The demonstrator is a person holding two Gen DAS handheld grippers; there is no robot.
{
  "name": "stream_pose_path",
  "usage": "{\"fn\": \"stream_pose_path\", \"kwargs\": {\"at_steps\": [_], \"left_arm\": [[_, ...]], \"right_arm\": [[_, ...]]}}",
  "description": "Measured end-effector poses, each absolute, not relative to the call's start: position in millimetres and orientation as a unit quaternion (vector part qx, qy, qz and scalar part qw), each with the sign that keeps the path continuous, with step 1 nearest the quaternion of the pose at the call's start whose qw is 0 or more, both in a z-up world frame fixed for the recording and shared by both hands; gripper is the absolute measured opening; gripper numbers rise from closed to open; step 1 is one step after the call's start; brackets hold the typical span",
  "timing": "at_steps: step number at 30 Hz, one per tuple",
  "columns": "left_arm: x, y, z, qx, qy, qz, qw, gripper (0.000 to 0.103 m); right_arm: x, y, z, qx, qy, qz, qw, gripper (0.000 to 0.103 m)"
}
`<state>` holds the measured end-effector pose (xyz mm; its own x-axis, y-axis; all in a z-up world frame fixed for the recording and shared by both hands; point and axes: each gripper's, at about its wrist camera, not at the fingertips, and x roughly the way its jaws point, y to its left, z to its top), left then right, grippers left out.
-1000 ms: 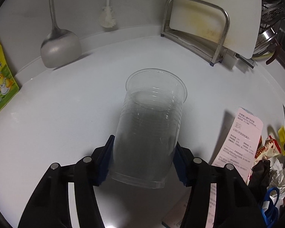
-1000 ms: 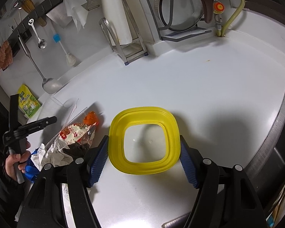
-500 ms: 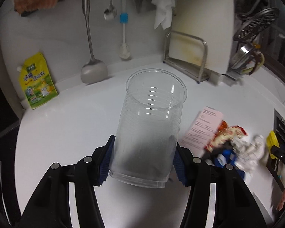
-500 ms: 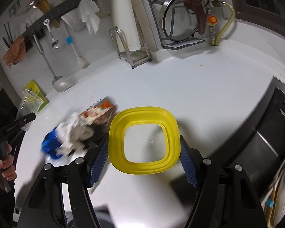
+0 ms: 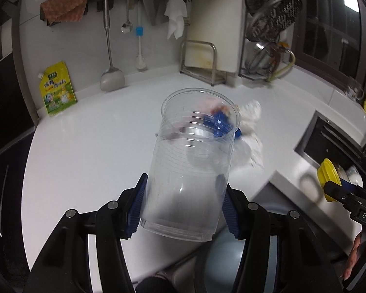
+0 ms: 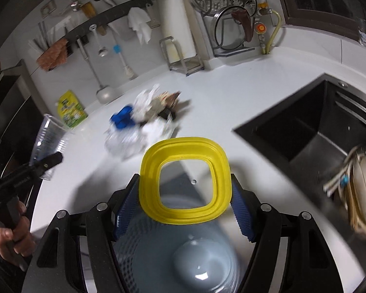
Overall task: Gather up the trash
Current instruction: 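Carry the clear cup with the left tool while the right tool carries the yellow container over the gray basket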
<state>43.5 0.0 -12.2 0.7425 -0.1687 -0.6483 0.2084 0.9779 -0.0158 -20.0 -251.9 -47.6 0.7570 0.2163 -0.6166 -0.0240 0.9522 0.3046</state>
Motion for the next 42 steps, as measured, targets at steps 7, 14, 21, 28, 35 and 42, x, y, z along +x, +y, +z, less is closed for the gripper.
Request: {"fn": "stream_pose_path", "kwargs": {"at_steps": [7, 14, 21, 28, 35, 42], "left_arm": [[-7, -15, -45, 0.04, 0.356, -0.108, 0.927, 0.055], [-34, -30, -71, 0.042, 0.374, -0.122, 0.918, 0.055], [-44, -49, -99, 0.046, 0.402, -0.145, 0.903, 0.055], [-45, -59, -121, 0.047, 0.431, -0.154, 0.888, 0.055], [-49, -65, -135, 0.053, 0.447, -0.158, 0.879, 0.055], [-49, -65, -142, 0.051, 0.456, -0.158, 0.874, 0.056]], "right_arm": [[-67, -229, -63, 0.127, 0.35, 0.072, 0.925, 0.068], [-93, -215, -84, 0.107, 0.371, 0.077, 0.919, 0.068], [-99, -213, -110, 0.097, 0.394, 0.072, 0.911, 0.068], [-102, -215, -130, 0.097, 0.414, 0.068, 0.903, 0.068], [-102, -217, -142, 0.1, 0.425, 0.067, 0.897, 0.068], [-101, -220, -148, 0.103, 0.431, 0.067, 0.894, 0.068]]}}
